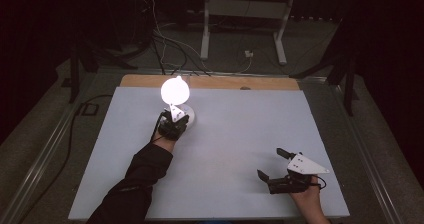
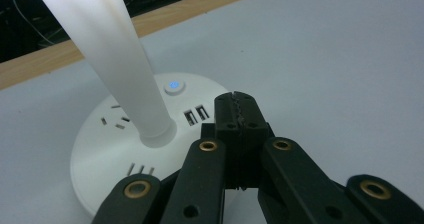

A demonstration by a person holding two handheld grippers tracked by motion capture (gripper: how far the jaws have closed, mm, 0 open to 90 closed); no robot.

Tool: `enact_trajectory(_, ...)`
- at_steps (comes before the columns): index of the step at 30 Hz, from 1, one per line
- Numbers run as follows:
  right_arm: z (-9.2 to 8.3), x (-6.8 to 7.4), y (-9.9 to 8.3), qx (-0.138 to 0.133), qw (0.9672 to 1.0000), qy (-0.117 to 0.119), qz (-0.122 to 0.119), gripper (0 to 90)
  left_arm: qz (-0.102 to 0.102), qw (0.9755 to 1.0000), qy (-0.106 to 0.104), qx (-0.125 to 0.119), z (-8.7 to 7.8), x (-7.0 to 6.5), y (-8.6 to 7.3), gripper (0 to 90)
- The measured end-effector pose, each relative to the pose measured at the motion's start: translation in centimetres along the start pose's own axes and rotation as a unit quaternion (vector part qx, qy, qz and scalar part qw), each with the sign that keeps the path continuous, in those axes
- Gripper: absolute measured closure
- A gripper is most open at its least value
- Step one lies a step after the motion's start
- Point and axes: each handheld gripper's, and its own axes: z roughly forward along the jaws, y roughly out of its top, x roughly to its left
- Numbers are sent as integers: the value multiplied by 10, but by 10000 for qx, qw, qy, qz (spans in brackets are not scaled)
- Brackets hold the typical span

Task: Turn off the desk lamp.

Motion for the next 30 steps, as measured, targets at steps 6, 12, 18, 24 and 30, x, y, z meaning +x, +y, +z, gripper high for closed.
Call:
enact_trajectory(6, 0, 0, 0, 11, 10000, -7, 19, 0, -46, 10000, -2, -75, -5, 3, 4, 900)
enact_trajectory(12, 0, 0, 0, 1, 10000, 1, 2, 0, -61, 9999, -34, -86, -6, 4, 5, 900)
enact_trajectory(18, 1, 0, 0, 12, 10000, 4, 25, 0, -76, 9999, 0, -97, -5, 5, 3, 900)
enact_trajectory(24, 1, 0, 0, 20, 10000, 9, 26, 0, -110, 9999, 25, -50, -2, 7, 0, 900)
enact_trajectory(30, 2, 0, 0, 30, 10000, 16, 28, 0, -101, 9999, 50, 6, 1, 8, -2, 900)
